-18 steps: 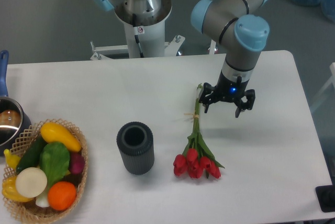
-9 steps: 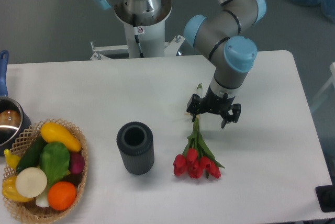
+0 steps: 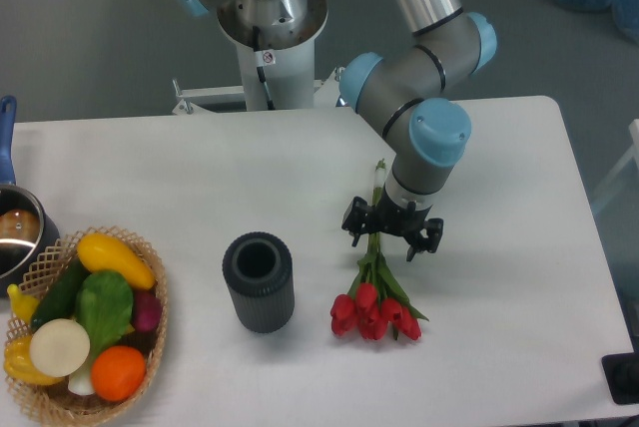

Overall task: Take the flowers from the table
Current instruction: 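Lower the gripper around the tulip stems below the tie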

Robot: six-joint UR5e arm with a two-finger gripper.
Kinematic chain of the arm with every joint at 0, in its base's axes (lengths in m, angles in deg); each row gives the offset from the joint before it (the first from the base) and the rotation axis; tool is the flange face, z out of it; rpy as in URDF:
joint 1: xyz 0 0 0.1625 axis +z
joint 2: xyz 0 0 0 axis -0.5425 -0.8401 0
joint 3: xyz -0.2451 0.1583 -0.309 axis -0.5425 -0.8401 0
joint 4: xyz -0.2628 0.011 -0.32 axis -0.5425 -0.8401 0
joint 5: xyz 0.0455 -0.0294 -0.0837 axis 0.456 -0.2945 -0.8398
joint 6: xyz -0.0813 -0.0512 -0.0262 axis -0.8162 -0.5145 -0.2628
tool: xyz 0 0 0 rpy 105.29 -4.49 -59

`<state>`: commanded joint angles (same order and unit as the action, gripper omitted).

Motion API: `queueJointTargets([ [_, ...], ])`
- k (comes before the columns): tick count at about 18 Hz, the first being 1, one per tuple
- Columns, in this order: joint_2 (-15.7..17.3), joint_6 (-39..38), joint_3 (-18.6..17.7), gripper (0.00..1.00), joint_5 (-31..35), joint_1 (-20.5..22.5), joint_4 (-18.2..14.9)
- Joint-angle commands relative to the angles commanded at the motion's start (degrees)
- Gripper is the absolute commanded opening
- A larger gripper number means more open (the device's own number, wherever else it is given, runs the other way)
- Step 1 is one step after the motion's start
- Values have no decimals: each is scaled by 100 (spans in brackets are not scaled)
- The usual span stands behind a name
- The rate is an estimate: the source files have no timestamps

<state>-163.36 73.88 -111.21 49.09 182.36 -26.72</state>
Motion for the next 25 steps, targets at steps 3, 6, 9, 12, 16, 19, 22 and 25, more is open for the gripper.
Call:
queueJointTargets([
  [3,-18,0,9,100,0,-18,18],
  [6,-62,0,35,100,0,-18,18],
  [9,-71,0,79,100,0,-27,18],
  [12,-123,0,97,93,0,-62,18],
  [16,-124,-9,123,77,9,-71,9],
  [19,-124,-53,114,68,166,-106,9],
  [22,-124,-79,123,57,202,-123,9],
  [25,-124,-79,123,54,193,-123,9],
])
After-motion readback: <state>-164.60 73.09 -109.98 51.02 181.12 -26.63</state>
